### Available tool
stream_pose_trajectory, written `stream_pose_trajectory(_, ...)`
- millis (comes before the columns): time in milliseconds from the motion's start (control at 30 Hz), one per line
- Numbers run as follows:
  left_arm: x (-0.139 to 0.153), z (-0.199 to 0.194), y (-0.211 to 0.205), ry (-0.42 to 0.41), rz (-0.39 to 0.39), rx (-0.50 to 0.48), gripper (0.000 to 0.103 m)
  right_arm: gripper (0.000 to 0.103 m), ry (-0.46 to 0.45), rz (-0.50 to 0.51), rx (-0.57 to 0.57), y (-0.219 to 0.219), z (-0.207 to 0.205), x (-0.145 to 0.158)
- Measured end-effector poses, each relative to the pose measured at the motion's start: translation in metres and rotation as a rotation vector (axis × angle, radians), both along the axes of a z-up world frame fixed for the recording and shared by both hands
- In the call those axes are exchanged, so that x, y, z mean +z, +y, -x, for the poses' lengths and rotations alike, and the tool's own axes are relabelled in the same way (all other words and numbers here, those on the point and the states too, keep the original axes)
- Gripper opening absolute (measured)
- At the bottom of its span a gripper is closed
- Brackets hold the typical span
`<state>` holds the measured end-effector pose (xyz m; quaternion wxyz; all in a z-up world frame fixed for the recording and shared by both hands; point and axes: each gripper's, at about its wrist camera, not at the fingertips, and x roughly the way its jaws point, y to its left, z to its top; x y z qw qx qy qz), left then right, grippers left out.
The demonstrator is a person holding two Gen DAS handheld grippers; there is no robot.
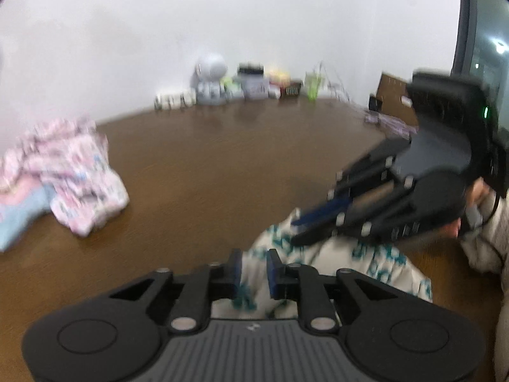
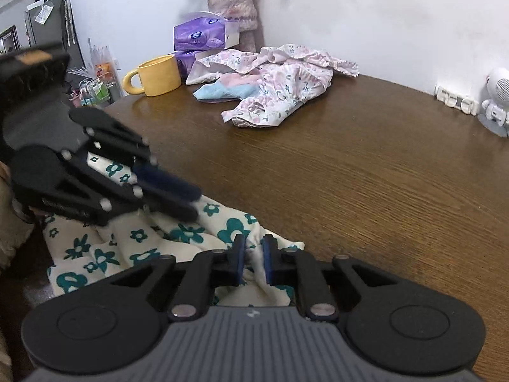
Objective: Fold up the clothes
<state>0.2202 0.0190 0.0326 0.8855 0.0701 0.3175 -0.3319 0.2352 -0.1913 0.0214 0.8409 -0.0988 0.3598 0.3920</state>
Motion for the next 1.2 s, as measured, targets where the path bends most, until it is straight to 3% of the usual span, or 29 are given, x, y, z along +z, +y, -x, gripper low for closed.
stream_pose_trajectory(67, 0.003, 0.000, -0.003, -0.020, 0.012, 0.003, 0.016, 0.012, -0.009, -0.005, -0.011, 0.000, 0.002, -0.001)
stream_pose_trajectory(200, -0.014, -0.005, -0.018, 0.008, -0.075, 0.009, 0.010, 0.014, 0.004, -0.044, -0.063, -0.004, -0.001, -0.002)
stream_pose_trajectory(467, -0.019, 0.000, -0.014, -0.022, -0.065, 0.014, 0.010, 0.016, -0.029, -0.165, -0.202, -0.020, 0.003, 0.009)
stream_pose_trajectory(633, -0.019, 0.002, -0.011, -0.032, -0.058, 0.018, 0.011, 0.014, -0.005, -0.072, -0.226, -0.007, 0.000, -0.009)
stream_pose_trajectory(767, -0.016, 0.005, -0.005, -0.028, -0.055, 0.046, 0.015, 0.014, -0.027, -0.069, -0.227, -0.006, 0.003, -0.011)
stream_pose_trajectory(967, -0.003, 0.020, -0.004, -0.095, -0.045, 0.076, 0.014, 0.014, -0.048, -0.064, -0.226, -0.005, 0.006, -0.014)
stream_pose_trajectory(1133, -0.016, 0.021, -0.014, -0.060, -0.097, 0.084, 0.010, 0.014, -0.061, -0.063, -0.225, -0.006, 0.008, -0.014)
stream_pose_trajectory(1200, -0.018, 0.019, -0.011, -0.050, -0.067, 0.089, 0.010, 0.014, -0.065, -0.063, -0.225, -0.006, 0.009, -0.015)
